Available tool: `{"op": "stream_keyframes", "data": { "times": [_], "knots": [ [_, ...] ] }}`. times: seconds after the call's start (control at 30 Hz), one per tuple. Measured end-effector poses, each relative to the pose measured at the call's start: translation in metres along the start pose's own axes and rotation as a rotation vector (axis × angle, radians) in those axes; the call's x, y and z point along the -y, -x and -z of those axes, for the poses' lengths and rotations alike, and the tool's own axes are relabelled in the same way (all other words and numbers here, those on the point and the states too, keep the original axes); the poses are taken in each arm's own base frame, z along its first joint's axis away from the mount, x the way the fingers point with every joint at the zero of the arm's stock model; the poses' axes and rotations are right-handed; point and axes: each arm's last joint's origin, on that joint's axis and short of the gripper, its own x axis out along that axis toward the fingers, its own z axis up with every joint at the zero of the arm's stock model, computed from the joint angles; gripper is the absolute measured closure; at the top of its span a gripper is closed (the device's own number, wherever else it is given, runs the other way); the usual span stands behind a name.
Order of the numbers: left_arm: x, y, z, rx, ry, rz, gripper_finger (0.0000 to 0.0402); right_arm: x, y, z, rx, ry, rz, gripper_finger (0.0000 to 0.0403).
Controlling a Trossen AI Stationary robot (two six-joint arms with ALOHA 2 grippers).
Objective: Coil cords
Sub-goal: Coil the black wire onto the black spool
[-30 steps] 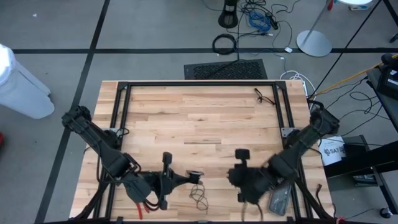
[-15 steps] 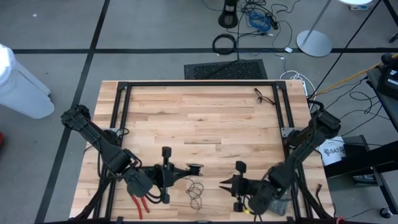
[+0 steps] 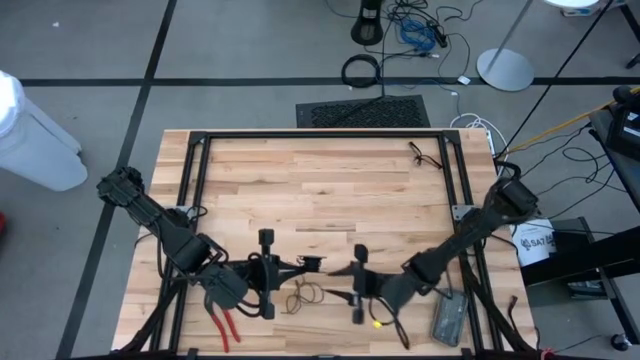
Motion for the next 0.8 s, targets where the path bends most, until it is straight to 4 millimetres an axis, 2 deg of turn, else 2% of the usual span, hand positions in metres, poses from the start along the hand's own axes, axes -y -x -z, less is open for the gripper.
{"op": "stream_keyframes", "data": {
  "times": [0.13,0.3,0.57,0.8],
  "knots": [
    [0.0,0.0,0.0,0.003,0.014,0.0,0.0394,0.009,-0.023,0.01,0.028,-0.056,0.008,0.0213],
    [0.0,0.0,0.0,0.003,0.031,0.001,0.0394,0.009,-0.048,0.021,0.103,-0.123,-0.039,0.0209],
    [0.0,0.0,0.0,0.002,0.039,0.001,0.0394,0.002,-0.079,0.023,0.139,-0.105,-0.015,0.0228],
    [0.002,0.002,0.0,0.002,0.034,0.007,0.0394,-0.001,-0.083,0.017,0.154,-0.054,0.007,0.0279]
  ]
}}
